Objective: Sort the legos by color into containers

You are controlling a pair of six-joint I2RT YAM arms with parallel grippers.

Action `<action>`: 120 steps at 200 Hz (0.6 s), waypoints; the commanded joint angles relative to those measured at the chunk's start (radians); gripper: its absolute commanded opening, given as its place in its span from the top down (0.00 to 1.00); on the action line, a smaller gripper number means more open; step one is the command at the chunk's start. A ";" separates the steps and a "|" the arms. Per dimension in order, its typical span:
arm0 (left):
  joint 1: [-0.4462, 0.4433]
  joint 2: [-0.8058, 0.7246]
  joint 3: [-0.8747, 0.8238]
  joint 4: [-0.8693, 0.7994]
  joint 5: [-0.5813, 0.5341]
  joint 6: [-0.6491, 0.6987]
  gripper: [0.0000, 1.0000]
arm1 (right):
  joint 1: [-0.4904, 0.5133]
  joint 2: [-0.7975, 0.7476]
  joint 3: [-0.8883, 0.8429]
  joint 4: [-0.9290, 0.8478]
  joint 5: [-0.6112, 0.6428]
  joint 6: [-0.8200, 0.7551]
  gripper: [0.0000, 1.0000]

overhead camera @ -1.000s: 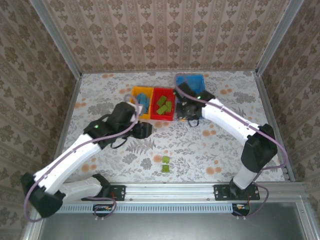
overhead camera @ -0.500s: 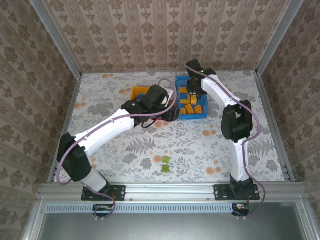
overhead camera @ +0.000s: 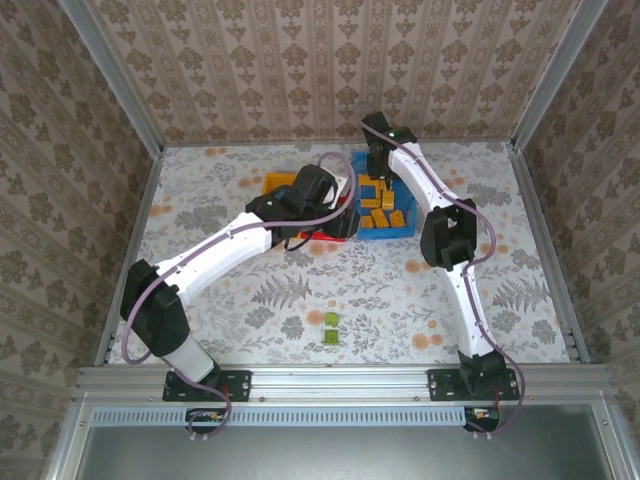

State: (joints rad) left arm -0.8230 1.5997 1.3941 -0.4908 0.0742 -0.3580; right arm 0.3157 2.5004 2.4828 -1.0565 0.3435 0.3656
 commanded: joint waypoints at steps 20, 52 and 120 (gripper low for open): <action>0.009 -0.095 -0.107 -0.127 -0.002 0.022 0.37 | 0.035 -0.082 0.043 -0.079 0.055 -0.022 0.47; -0.017 -0.139 -0.221 -0.204 0.015 -0.004 0.35 | 0.081 -0.207 -0.031 -0.077 0.049 -0.047 0.43; -0.150 -0.146 -0.363 -0.249 0.065 -0.094 0.29 | 0.187 -0.855 -0.931 0.276 -0.194 -0.052 0.37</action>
State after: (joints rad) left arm -0.9329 1.4631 1.0458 -0.7113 0.1081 -0.3973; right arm 0.4759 1.8381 1.7897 -0.9100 0.2726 0.3313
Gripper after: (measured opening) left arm 0.704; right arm 0.623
